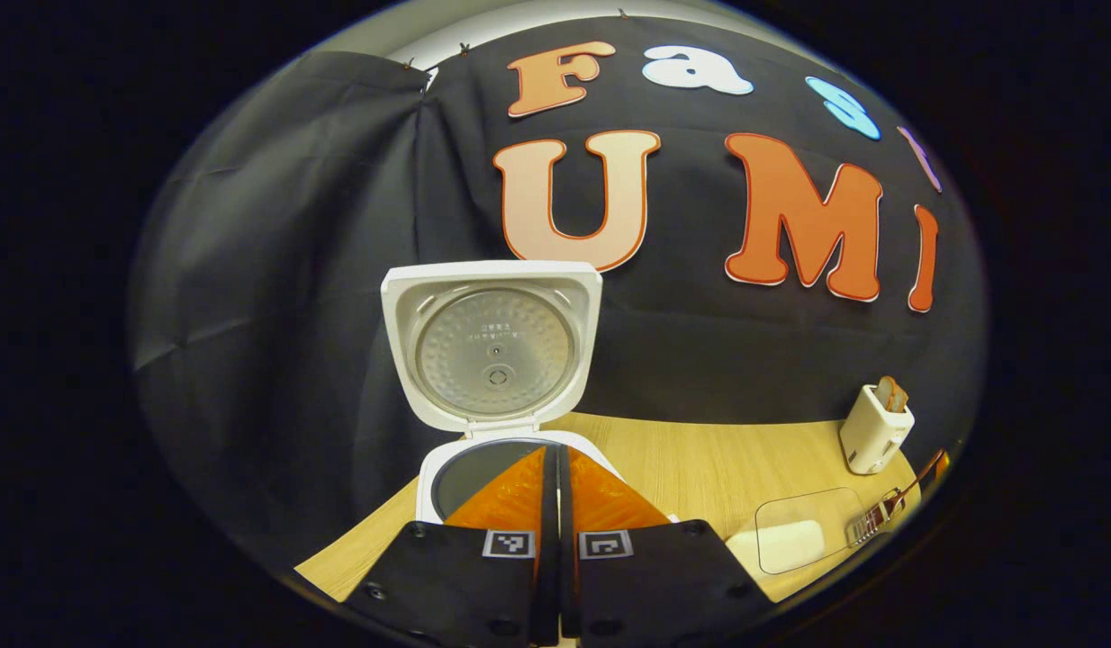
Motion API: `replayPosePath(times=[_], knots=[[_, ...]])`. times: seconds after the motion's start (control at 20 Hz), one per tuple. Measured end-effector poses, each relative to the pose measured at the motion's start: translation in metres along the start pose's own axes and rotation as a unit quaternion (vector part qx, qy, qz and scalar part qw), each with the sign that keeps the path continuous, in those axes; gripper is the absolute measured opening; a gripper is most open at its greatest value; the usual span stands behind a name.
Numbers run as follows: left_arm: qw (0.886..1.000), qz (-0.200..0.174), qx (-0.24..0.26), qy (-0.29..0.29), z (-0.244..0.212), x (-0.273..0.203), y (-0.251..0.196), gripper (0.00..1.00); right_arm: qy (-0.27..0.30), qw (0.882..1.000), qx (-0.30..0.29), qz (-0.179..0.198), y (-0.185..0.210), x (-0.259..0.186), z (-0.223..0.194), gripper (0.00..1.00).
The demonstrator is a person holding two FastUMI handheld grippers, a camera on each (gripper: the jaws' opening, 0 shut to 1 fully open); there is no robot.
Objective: Close the left gripper, press the button to open the rice cooker; take a wooden spoon from the chopstick holder with the right hand, scoop a spoonful of rice and pour it into the rice cooker, then put the wooden spoon back into the chopstick holder.
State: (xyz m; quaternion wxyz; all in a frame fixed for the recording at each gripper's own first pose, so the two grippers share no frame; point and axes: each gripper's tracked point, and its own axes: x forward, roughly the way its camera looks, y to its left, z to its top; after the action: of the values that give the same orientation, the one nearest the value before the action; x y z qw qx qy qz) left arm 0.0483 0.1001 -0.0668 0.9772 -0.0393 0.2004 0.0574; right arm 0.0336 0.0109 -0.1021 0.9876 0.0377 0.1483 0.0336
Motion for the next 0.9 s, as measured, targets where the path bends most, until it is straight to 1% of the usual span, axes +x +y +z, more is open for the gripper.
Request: replayPosePath(times=[0.15,0.4,0.65,0.7,0.8,0.9], knots=[[1.000,-0.007,0.004,0.004,-0.003,0.001,-0.007,0.03,0.020,1.000,0.019,0.003,-0.001,0.009,-0.013,0.95],[1.000,-0.010,0.019,-0.005,-0.008,-0.003,-0.017,0.04,0.036,0.998,0.043,0.009,-0.002,0.018,-0.022,0.93],[1.000,-0.012,0.021,-0.001,-0.009,0.000,-0.021,0.04,0.047,0.996,0.078,0.025,0.001,0.030,-0.027,0.93],[1.000,-0.012,0.021,0.001,-0.012,0.000,-0.022,0.03,0.046,0.995,0.088,0.023,0.001,0.034,-0.027,0.92],[1.000,-0.015,0.024,-0.001,-0.014,0.000,-0.024,0.04,0.045,0.993,0.107,0.018,-0.003,0.041,-0.027,0.86],[1.000,-0.018,0.023,0.004,-0.019,-0.001,-0.027,0.04,0.048,0.990,0.131,0.027,0.000,0.042,-0.031,0.82]])
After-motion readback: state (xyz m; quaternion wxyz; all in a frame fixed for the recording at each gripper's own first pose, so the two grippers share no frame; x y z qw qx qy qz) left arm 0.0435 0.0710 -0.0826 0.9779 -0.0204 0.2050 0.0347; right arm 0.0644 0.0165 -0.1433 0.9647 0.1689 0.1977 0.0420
